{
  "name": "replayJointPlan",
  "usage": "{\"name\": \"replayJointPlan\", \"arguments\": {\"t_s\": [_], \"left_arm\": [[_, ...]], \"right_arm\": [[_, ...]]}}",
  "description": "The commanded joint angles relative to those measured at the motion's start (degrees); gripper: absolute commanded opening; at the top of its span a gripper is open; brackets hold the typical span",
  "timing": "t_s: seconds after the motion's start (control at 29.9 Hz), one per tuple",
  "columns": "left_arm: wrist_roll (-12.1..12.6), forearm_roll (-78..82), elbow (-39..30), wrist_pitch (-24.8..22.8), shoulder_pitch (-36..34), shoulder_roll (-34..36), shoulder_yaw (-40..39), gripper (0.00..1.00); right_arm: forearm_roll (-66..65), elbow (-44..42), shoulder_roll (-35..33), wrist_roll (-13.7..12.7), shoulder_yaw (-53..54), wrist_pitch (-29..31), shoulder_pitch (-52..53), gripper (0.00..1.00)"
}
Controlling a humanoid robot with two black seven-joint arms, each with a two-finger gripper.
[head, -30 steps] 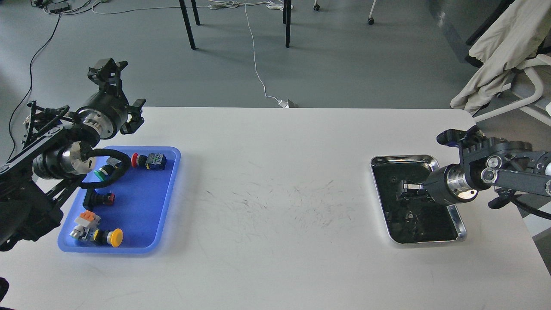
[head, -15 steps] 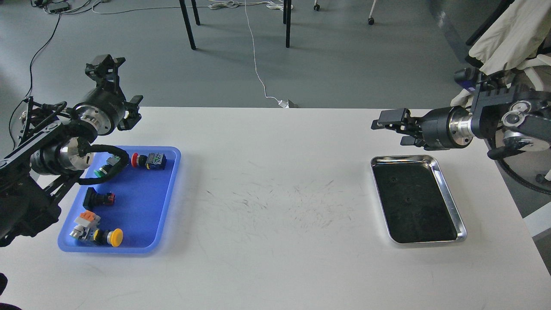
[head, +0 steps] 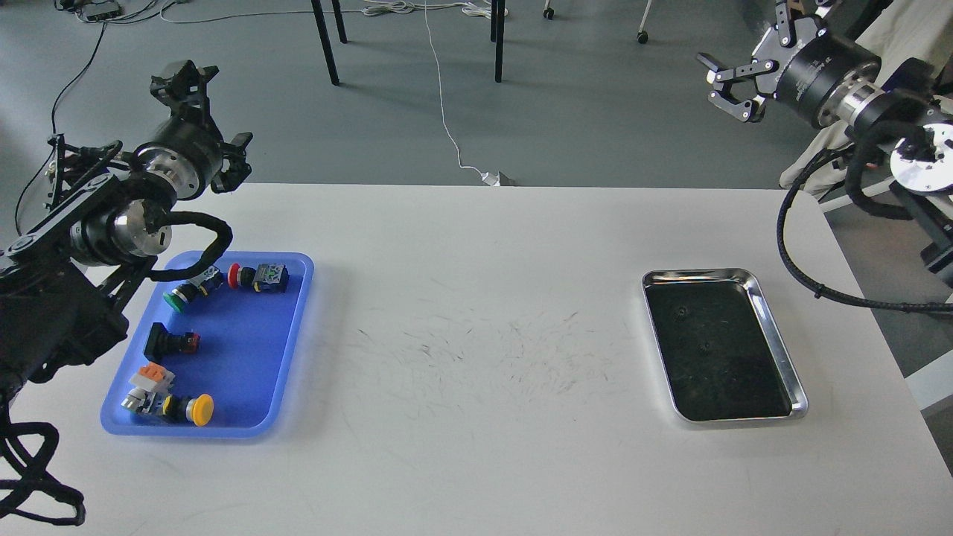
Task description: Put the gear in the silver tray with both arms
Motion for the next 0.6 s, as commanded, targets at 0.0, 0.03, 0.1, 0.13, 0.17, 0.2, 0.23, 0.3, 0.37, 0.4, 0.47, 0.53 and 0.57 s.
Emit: {"name": "replayJointPlan", "arguments": {"t_s": [0.0,0.03,0.1,0.13,0.17,0.2,0.23,0.3,0.37,0.4,0.47,0.53,0.57], "left_arm": [[-0.2,-0.3,2.1,-0.7,-1.0,-2.5,-0.2,0.98],[-0.2,-0.5,2.0,-1.2,-1.0,-2.6,-0.3,0.98],[-0.3,-1.6,1.8,-2.7,-0.5,-2.6,-0.4,0.98],[-0.6,-2.4,1.9,-3.1,-0.2,-2.6,-0.5,0.98],[-1.2,-2.9,1.8,-3.2,0.1,-2.6,-0.8,0.98],[-2.3,-3.0,1.8,-3.4,0.5,-2.6,-0.9,0.98],[-3.5,-3.0,1.6,-3.5,1.1,-2.6,-0.9,0.98],[-5.0,-3.0,0.2,-3.8,2.1,-2.6,-1.0,0.98],[-5.3,-3.0,-0.8,-4.6,3.1,-2.8,-1.1,0.98],[-5.3,-3.4,-0.8,-5.0,3.2,-3.0,-1.6,0.98],[-5.2,-5.1,-0.7,-5.5,3.3,-3.5,-4.2,0.98],[-5.2,-6.1,-0.8,-5.7,3.4,-3.6,-5.4,0.98],[-5.2,-6.1,-0.8,-5.6,3.3,-3.7,-5.4,0.98]], "right_arm": [[1.4,0.3,8.1,0.9,11.3,2.1,-11.7,0.97],[1.3,0.3,9.2,0.8,13.0,2.1,-13.1,0.97],[1.3,0.5,10.2,0.9,14.9,2.1,-14.9,0.97],[1.3,0.7,10.3,0.8,14.8,2.1,-15.3,0.97],[1.2,0.9,10.2,0.7,14.6,2.1,-15.6,0.97],[1.1,1.0,9.8,0.5,14.1,2.1,-15.9,0.97],[0.9,1.6,9.5,0.3,13.2,2.1,-16.0,0.97],[0.4,3.5,7.9,0.2,11.2,2.1,-16.0,0.97],[0.3,4.8,5.1,0.2,10.1,2.1,-16.0,0.98],[0.3,5.1,4.8,0.2,9.9,2.1,-16.0,0.98],[0.2,5.3,4.6,0.2,9.5,2.1,-15.9,0.98],[0.1,5.4,4.3,0.6,10.3,2.0,-16.0,0.98],[0.1,5.4,4.2,0.7,10.5,2.0,-15.9,0.98]]}}
